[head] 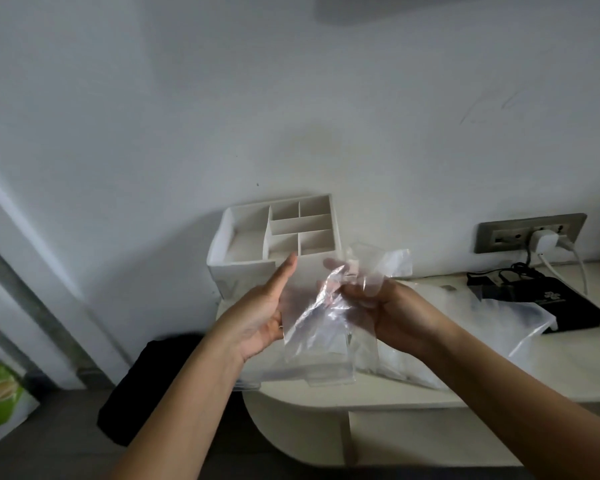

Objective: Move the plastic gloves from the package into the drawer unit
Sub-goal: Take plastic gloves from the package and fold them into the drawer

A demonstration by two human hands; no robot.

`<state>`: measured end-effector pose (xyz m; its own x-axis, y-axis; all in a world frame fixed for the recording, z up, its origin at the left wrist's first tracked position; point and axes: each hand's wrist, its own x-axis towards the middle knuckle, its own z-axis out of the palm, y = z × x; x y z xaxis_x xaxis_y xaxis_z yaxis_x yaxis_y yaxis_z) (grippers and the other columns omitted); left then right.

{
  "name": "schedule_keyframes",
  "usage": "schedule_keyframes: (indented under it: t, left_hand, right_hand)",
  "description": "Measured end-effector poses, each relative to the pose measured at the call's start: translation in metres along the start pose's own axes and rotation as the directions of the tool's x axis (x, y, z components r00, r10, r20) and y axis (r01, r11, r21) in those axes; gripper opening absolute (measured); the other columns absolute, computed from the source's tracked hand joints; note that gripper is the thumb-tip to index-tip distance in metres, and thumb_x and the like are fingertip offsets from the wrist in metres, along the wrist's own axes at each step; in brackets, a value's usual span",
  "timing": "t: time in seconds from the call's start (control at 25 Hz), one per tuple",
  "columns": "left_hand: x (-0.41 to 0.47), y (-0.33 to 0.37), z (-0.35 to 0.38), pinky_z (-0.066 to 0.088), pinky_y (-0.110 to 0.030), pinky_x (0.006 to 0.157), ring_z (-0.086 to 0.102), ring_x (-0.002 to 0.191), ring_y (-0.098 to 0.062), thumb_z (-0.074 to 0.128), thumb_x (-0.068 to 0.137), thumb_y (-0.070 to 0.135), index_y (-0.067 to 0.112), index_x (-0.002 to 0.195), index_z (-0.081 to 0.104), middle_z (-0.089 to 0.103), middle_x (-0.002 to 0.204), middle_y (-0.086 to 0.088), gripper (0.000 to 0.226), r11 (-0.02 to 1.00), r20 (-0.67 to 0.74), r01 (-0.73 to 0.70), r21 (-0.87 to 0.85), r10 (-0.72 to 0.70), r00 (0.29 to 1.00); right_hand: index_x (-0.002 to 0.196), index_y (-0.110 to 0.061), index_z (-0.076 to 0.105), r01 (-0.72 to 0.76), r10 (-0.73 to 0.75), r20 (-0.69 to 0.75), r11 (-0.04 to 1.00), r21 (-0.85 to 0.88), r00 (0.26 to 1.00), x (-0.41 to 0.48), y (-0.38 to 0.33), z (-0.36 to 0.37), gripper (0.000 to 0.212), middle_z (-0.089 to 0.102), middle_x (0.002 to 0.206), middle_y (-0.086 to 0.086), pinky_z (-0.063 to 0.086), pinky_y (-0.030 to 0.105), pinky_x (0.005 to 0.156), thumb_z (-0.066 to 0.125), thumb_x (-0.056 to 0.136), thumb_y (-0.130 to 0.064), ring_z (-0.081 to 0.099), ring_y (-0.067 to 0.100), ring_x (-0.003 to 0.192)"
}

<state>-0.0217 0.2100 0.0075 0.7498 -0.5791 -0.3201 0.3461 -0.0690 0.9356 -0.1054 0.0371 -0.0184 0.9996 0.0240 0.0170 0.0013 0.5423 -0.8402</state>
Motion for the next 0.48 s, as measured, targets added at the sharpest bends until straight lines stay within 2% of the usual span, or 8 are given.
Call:
schedule_keyframes:
  t: [0.08,0.16,0.2,0.28,0.36,0.4,0.48]
  left_hand:
    - [0.008,-0.004,-0.002,0.054,-0.031,0.076,0.065,0.082,-0.022,0.075,0.071,0.033,0.008,0.079,0.076,0.073,0.084,-0.008,0.026,0.985,-0.136,-0.173,0.004,0.172,0.976]
    - [0.014,-0.004,-0.008,0.049,-0.022,0.057,0.057,0.059,-0.014,0.069,0.086,0.018,0.006,0.075,0.068,0.063,0.061,-0.001,0.016,0.91,-0.256,-0.335,0.245,0.394,0.883]
    - [0.014,-0.003,-0.013,0.045,-0.02,0.049,0.051,0.049,-0.009,0.065,0.089,0.017,0.01,0.073,0.065,0.057,0.053,0.004,0.018,0.835,-0.26,-0.369,0.409,0.494,0.83]
    - [0.012,0.0,-0.021,0.04,-0.019,0.041,0.045,0.041,-0.007,0.064,0.09,0.021,0.017,0.077,0.064,0.053,0.049,0.008,0.014,0.672,-0.176,-0.391,0.628,0.613,0.77]
    - [0.008,0.004,-0.024,0.042,-0.018,0.043,0.046,0.041,-0.003,0.065,0.089,0.021,0.015,0.085,0.066,0.058,0.053,0.01,0.008,0.571,-0.059,-0.446,0.689,0.657,0.751]
    - [0.008,0.004,-0.027,0.041,-0.015,0.044,0.047,0.041,-0.001,0.065,0.089,0.019,0.013,0.086,0.067,0.06,0.054,0.014,0.007,0.542,-0.016,-0.471,0.696,0.668,0.744]
    - [0.013,0.004,-0.034,0.039,-0.013,0.044,0.046,0.04,-0.002,0.066,0.089,0.018,0.013,0.086,0.068,0.059,0.052,0.019,0.006,0.539,-0.022,-0.477,0.694,0.678,0.735]
  right_hand:
    - [0.118,-0.008,0.062,-0.026,0.026,-0.031,1.0,0.009,0.999,0.005,0.006,-0.002,0.037,0.062,0.087,0.009,0.055,0.022,0.066,0.055,0.083,-0.003,0.054,0.019,0.083]
    - [0.11,-0.001,0.062,-0.071,0.075,-0.085,0.996,0.047,0.994,0.007,0.008,-0.004,0.029,0.066,0.083,0.015,0.051,0.021,0.053,0.052,0.085,-0.011,0.06,0.019,0.063]
    - [0.103,-0.001,0.063,-0.109,0.118,-0.132,0.991,0.073,0.984,0.007,0.008,-0.007,0.027,0.067,0.076,0.013,0.048,0.021,0.047,0.051,0.088,-0.02,0.058,0.017,0.053]
    - [0.099,-0.005,0.064,-0.196,0.212,-0.228,0.977,0.089,0.95,0.006,0.007,-0.012,0.046,0.067,0.069,0.006,0.04,0.019,0.039,0.044,0.092,-0.046,0.049,0.012,0.043]
    - [0.109,-0.008,0.064,-0.25,0.227,-0.251,0.966,-0.066,0.941,0.006,0.007,-0.013,0.068,0.071,0.084,0.008,0.034,0.017,0.038,0.043,0.08,-0.066,0.036,0.008,0.04]
    - [0.112,-0.008,0.063,-0.256,0.211,-0.254,0.954,-0.157,0.944,0.007,0.008,-0.01,0.068,0.071,0.089,0.009,0.032,0.016,0.039,0.047,0.077,-0.064,0.031,0.008,0.041]
    - [0.11,-0.003,0.063,-0.202,0.111,-0.289,0.931,-0.305,0.951,0.009,0.009,-0.004,0.045,0.067,0.079,0.006,0.032,0.014,0.04,0.059,0.085,-0.04,0.034,0.006,0.041]
